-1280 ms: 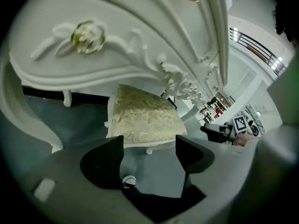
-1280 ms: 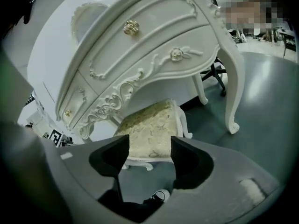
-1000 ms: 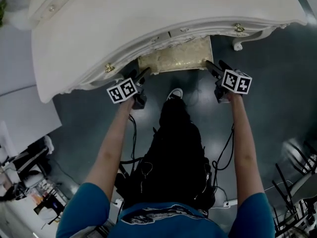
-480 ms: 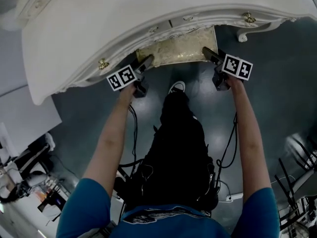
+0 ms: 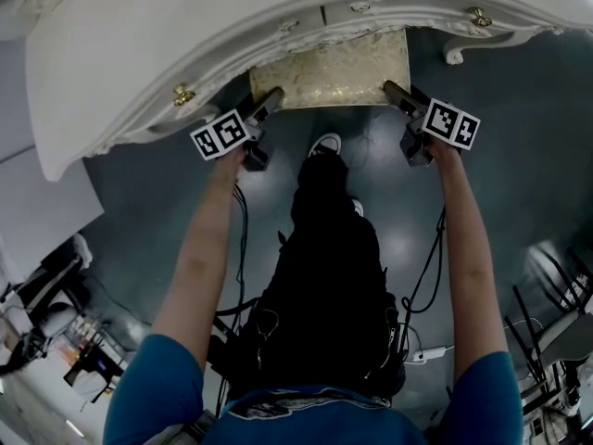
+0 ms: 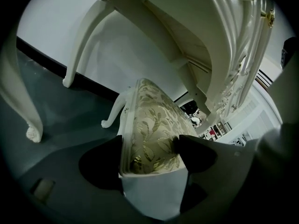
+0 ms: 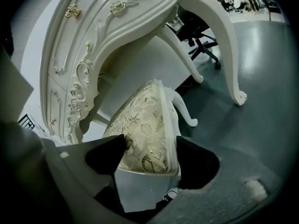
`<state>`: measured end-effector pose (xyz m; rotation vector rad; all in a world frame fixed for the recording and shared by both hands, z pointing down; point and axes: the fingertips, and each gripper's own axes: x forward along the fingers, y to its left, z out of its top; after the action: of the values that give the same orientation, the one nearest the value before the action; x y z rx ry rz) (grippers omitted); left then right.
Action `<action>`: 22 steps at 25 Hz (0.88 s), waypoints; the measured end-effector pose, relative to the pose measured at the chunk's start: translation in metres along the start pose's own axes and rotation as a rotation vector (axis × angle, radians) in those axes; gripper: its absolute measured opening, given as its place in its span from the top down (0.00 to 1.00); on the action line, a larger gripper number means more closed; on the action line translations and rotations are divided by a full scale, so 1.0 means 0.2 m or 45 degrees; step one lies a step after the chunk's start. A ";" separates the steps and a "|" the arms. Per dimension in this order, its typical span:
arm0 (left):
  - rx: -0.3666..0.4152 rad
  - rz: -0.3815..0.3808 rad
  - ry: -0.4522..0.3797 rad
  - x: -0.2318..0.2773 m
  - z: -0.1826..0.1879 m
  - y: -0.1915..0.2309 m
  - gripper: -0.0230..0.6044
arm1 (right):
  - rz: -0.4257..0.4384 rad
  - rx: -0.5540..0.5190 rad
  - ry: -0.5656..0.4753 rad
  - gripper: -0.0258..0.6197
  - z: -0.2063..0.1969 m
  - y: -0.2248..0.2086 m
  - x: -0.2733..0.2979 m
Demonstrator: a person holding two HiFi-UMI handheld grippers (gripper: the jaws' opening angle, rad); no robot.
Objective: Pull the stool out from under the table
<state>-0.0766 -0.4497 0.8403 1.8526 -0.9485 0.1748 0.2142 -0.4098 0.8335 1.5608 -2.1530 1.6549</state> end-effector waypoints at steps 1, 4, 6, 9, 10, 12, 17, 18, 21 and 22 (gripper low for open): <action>-0.002 0.000 0.014 -0.01 -0.02 -0.01 0.33 | -0.003 0.002 0.002 0.42 -0.02 0.00 -0.02; -0.013 0.009 0.024 -0.07 -0.11 -0.01 0.33 | -0.018 0.004 0.030 0.42 -0.10 0.00 -0.08; -0.020 0.014 0.027 -0.14 -0.18 -0.01 0.33 | -0.022 0.012 0.068 0.42 -0.18 0.01 -0.12; -0.027 0.016 0.056 -0.23 -0.30 0.00 0.33 | -0.025 0.027 0.113 0.42 -0.31 0.02 -0.19; -0.027 0.015 0.071 -0.26 -0.34 0.00 0.33 | -0.028 0.032 0.122 0.42 -0.36 0.02 -0.22; -0.028 0.012 0.101 -0.32 -0.42 -0.01 0.33 | -0.035 0.045 0.136 0.42 -0.45 0.01 -0.28; -0.005 0.003 0.155 -0.45 -0.59 -0.02 0.33 | -0.050 0.087 0.145 0.42 -0.67 0.01 -0.43; -0.001 0.003 0.167 -0.47 -0.62 -0.02 0.33 | -0.052 0.096 0.147 0.42 -0.71 0.01 -0.46; -0.004 0.008 0.194 -0.54 -0.73 -0.03 0.33 | -0.058 0.107 0.169 0.42 -0.82 0.01 -0.54; -0.008 0.012 0.199 -0.57 -0.76 -0.03 0.33 | -0.059 0.108 0.182 0.42 -0.86 0.01 -0.56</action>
<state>-0.1068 -0.2628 0.8528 1.8004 -0.8488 0.3177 0.1798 -0.2092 0.8487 1.4502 -1.9877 1.8051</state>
